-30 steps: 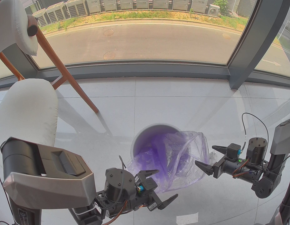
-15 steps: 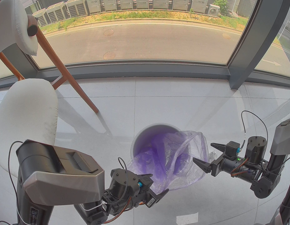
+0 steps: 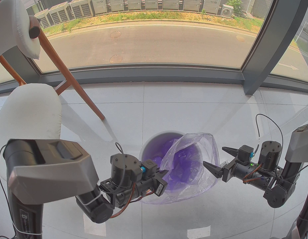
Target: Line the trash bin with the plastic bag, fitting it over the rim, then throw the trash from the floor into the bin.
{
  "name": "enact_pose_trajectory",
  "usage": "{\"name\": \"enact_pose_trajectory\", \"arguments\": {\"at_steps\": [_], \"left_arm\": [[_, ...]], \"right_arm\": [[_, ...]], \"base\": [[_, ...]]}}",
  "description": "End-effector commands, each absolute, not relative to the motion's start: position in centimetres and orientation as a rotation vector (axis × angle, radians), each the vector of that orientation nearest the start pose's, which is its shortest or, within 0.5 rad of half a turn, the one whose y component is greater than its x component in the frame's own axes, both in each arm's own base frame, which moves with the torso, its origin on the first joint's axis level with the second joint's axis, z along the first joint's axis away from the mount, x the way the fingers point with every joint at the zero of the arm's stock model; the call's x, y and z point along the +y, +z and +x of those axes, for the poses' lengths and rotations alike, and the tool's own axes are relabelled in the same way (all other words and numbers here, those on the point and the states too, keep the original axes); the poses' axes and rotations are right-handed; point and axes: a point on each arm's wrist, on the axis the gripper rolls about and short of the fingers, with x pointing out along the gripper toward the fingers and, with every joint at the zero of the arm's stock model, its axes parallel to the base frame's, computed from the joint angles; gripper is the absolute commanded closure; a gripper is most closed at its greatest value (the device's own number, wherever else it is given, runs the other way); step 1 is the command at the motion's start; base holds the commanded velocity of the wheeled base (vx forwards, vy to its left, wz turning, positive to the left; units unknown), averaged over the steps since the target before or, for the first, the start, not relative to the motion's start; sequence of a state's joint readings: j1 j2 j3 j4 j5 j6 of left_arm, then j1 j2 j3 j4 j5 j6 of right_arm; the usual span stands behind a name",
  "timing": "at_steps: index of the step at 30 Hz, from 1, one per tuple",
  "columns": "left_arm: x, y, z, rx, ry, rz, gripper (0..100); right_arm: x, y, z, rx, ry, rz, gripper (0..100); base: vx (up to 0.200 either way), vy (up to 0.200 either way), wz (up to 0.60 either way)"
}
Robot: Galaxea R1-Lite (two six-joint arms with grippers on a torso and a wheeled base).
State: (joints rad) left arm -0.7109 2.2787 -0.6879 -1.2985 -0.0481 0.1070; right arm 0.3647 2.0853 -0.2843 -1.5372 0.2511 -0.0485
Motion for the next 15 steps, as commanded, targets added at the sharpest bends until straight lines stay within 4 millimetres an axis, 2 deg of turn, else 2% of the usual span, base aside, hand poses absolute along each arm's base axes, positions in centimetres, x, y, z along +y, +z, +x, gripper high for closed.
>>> {"name": "enact_pose_trajectory", "arguments": {"at_steps": [1, 7, 15], "left_arm": [[-21.0, 7.1, 28.8, 0.261, -0.748, 0.182, 100], [-19.5, 9.8, 31.0, 0.325, -0.757, 0.166, 100], [-19.7, 11.4, 31.8, 0.385, -0.738, 0.221, 100]], "right_arm": [[10.7, 4.9, 27.8, 0.217, 0.605, -0.039, 0], [11.0, 5.2, 28.3, 0.239, 0.607, 0.006, 0], [11.4, 4.9, 28.0, 0.252, 0.622, 0.001, 0]], "base": [[0.000, 0.000, 0.00], [0.000, 0.000, 0.00], [0.000, 0.000, 0.00]]}}
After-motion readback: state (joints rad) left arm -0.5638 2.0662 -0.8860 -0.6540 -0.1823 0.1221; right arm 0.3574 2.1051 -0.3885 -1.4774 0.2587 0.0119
